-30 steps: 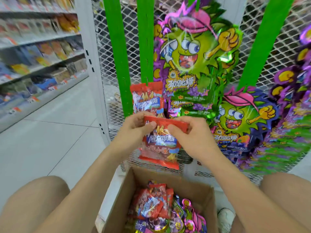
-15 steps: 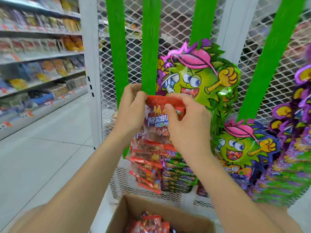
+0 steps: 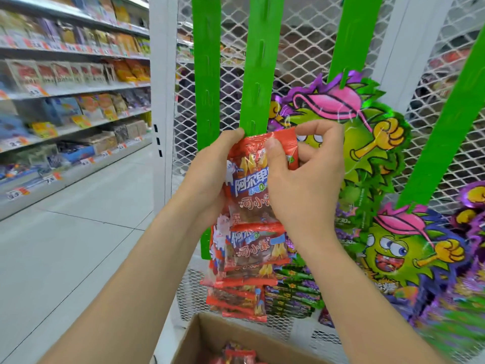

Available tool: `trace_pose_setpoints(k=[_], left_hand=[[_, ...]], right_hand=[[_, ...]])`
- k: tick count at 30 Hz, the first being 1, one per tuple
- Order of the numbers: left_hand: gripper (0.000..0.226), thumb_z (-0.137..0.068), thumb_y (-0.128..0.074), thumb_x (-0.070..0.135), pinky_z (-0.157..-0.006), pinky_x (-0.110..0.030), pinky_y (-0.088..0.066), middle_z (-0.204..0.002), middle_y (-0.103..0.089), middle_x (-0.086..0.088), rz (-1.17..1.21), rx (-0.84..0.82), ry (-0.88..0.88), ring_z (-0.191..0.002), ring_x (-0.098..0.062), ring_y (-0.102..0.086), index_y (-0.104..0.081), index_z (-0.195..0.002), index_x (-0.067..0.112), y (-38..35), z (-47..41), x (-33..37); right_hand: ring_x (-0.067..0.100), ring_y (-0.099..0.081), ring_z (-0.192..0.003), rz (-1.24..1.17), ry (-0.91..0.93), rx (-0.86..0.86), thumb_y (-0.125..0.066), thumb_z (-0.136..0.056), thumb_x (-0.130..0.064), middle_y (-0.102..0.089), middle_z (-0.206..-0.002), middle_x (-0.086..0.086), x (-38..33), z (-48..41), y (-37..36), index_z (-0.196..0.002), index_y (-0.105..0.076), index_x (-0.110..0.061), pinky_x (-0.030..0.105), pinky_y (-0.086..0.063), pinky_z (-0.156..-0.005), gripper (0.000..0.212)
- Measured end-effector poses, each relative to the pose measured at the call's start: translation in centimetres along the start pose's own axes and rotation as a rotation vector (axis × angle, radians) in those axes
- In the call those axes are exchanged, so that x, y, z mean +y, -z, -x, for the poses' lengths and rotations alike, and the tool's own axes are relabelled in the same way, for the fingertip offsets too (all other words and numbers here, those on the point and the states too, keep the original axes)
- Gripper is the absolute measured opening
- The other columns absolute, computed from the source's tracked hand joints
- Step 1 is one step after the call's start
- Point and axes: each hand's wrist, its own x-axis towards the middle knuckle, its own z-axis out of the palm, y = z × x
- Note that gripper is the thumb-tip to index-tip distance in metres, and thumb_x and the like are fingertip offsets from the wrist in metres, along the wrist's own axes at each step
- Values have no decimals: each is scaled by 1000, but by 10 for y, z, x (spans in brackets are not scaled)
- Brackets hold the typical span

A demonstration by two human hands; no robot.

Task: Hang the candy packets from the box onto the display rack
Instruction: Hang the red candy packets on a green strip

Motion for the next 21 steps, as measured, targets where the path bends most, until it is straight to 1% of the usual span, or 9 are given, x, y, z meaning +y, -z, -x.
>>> trace_pose_setpoints(k=[3,5,8,11,13,15,18,19,21], left_hand=[[38,-100,-63,48,-88,-44,-62,-110,-79,-13,36,-26,2,-91,-28,-77,-72,-116,15,0,5,1],[37,-102,-59,46,-90,-45,-63,-112,-79,-12,70,-30,-9,-95,-27,-77,-74,-117,16,-1,8,4],[49,-102,-60,50,-98,-49,-61,-121,-78,-14,64,-47,-59,-109,-32,-76,-72,-128,10,0,10,9],[40,-102,-63,44,-97,-50,-60,-118,-78,-16,-26,-68,-96,-106,-33,-77,-75,-119,10,4,12,10],[36,-104,-62,40,-98,-51,-61,-118,-78,-15,-59,-77,-82,-103,-31,-77,-75,-121,11,9,15,9],[31,-106,-58,37,-91,-45,-62,-111,-80,-10,-89,-93,-81,-93,-26,-78,-81,-111,18,13,17,9],[40,-106,-55,35,-75,-35,-53,-84,-77,5,-210,-74,-120,-71,-12,-70,-84,-78,31,17,16,7],[42,-106,-55,34,-76,-35,-49,-80,-75,7,-243,-65,-126,-68,-11,-67,-82,-73,33,18,17,7],[35,-103,-59,37,-83,-40,-48,-86,-76,7,-281,-52,-144,-74,-13,-67,-83,-78,32,18,16,7]], right_hand=[[16,-65,-53,-32,-12,11,-75,-95,-22,-73,-68,-8,-1,0,0,-111,-45,-18,47,-53,-61,34],[14,-65,-52,-48,-3,24,-75,-95,-21,-73,-67,-9,-3,0,-2,-109,-44,-19,44,-53,-61,34],[13,-63,-51,-52,25,45,-75,-95,-20,-73,-66,-10,-5,-3,-4,-106,-44,-19,40,-51,-62,33],[19,-59,-47,-16,76,24,-75,-93,-20,-69,-61,-7,-4,-1,-2,-103,-48,-18,46,-50,-59,29],[20,-56,-45,23,119,-29,-74,-92,-15,-63,-58,-2,2,7,2,-99,-49,-18,44,-46,-53,26],[20,-55,-48,90,188,-119,-73,-92,-12,-58,-59,0,11,20,10,-98,-47,-19,40,-42,-52,27],[17,-52,-52,154,215,-235,-73,-92,-11,-55,-62,-2,24,36,21,-98,-46,-21,30,-36,-55,29],[18,-51,-52,160,210,-251,-73,-92,-11,-54,-62,-2,27,39,24,-98,-46,-21,28,-35,-55,29],[20,-53,-53,159,202,-253,-74,-92,-13,-57,-63,0,27,41,26,-99,-46,-23,34,-40,-54,30]])
